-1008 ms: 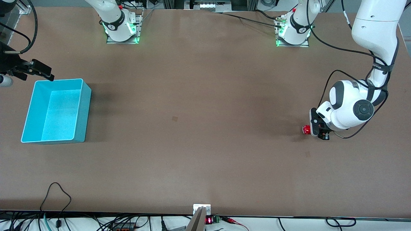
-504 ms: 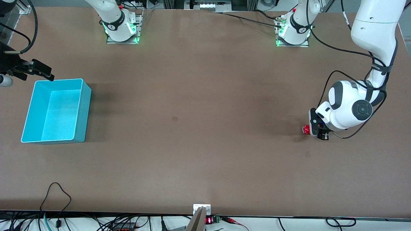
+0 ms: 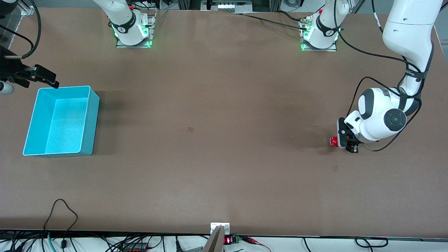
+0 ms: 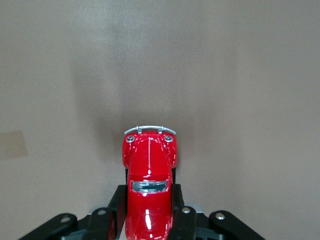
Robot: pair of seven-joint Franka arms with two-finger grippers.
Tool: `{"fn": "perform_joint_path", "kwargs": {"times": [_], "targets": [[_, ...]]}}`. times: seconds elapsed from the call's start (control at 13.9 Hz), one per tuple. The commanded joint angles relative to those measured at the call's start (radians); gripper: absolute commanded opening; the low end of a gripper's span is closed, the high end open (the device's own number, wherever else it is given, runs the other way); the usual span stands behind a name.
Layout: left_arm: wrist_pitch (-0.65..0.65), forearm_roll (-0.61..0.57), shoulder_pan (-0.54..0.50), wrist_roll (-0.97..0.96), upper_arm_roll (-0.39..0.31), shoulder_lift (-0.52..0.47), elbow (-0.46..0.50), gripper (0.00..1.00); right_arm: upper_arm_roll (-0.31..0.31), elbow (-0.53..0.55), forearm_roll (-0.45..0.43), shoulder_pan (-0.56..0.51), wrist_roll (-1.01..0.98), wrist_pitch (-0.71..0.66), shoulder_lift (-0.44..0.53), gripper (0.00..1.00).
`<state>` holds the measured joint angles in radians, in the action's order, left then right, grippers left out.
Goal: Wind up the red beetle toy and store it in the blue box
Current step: 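Drag the red car backward along the table, then open the left gripper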
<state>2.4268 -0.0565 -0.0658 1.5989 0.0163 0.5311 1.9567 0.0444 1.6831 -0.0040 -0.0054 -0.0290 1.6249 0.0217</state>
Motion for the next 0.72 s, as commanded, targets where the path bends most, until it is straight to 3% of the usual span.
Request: {"fn": "perform_joint_path", "kwargs": {"times": [0.0,0.43,0.65], "targets": [[-0.009,-0.014,-0.005,0.018,0.002,0.007,0.002,0.11,0.002,-0.014,0.012,-0.002,-0.011,-0.014,-0.002,1.00],[-0.012,-0.014,-0.080,0.059,-0.004,0.023,-0.009,0.12,0.002,-0.014,0.012,-0.002,-0.011,-0.014,0.000,1.00],[-0.008,-0.020,-0.178,0.149,-0.004,0.053,-0.042,0.13,0.002,-0.014,0.012,-0.002,-0.011,-0.014,0.000,1.00]]}}
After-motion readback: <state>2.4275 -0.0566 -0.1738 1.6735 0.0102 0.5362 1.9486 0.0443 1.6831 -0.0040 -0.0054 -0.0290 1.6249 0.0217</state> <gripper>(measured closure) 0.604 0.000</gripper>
